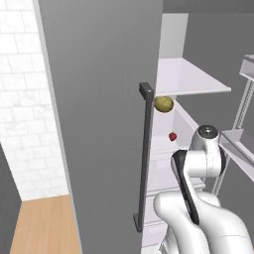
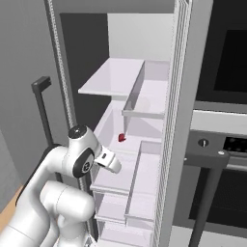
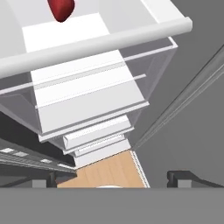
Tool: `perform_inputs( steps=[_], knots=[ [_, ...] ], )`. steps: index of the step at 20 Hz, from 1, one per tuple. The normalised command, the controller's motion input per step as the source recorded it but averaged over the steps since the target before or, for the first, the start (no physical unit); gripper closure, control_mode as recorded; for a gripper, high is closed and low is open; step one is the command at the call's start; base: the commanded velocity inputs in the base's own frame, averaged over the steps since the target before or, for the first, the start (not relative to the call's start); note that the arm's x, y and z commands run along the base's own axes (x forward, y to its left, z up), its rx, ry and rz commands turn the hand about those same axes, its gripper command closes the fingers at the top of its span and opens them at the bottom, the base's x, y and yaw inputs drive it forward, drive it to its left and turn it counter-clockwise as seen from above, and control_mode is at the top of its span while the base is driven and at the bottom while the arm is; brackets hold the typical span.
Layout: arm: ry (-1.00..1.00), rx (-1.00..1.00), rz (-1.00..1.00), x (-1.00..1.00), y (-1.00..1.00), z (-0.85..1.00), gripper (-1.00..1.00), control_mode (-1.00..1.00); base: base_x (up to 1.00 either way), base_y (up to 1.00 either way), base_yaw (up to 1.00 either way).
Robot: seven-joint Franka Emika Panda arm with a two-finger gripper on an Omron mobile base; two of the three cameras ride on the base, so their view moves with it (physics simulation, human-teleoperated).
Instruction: Take the strawberry from the fridge and place it on top of the pancake, located on the dining counter.
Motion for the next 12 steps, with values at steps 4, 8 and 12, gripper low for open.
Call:
perform_inputs(
  steps=[4, 8, 12],
  knots=[
    [0.00, 0.00, 0.00, 0.05, -0.06, 0.00, -1.00, -1.00, 0.17, -0.17, 0.01],
    [-0.05, 0.00, 0.01, 0.26, -0.29, 0.05, -1.00, -1.00, 0.00, 0.00, 0.00],
    [-0.03, 0.06, 0.06, 0.70, -0.30, 0.19, -1.00, -1.00, 0.00, 0.00, 0.00]
  ],
)
